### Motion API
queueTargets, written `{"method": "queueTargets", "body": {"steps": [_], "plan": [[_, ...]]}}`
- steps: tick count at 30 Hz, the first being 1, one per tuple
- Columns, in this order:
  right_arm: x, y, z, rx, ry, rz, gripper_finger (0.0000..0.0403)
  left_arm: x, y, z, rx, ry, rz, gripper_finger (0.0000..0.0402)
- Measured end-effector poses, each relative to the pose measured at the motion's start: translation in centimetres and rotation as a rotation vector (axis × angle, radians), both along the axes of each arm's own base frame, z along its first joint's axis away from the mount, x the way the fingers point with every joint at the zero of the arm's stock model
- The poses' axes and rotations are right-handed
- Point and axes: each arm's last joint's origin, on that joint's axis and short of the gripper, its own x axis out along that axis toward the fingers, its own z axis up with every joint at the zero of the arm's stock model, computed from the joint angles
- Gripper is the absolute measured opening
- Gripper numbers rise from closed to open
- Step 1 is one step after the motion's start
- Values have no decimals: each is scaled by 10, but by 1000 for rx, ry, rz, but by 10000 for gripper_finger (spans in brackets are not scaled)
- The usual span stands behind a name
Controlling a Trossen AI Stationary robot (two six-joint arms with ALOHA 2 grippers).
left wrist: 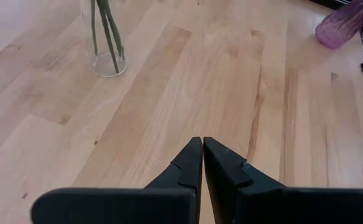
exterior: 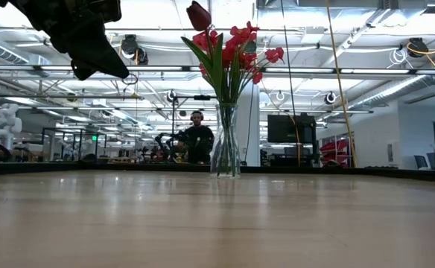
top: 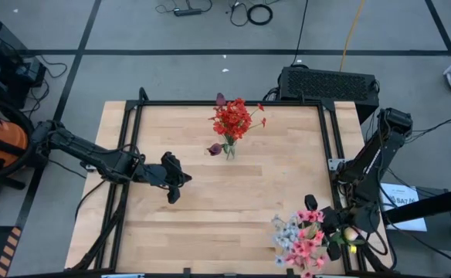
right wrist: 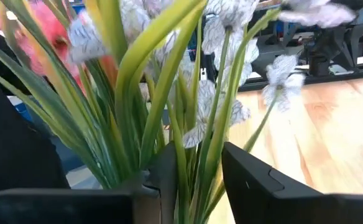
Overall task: Sort flowers into vase by color
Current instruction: Put the white flower in the purple vase
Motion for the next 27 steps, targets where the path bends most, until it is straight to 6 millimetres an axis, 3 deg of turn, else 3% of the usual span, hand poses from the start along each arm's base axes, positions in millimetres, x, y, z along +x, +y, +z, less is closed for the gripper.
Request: {"method": "queueTargets", "body": {"steps": [16, 27], "plan": [[-5, -1, -7, -104, 41, 20, 109, 0, 1, 0, 22, -7, 25, 22], [-15, 3, -9, -134, 50, 65, 25, 1, 1, 2, 33, -28, 38, 22]]}}
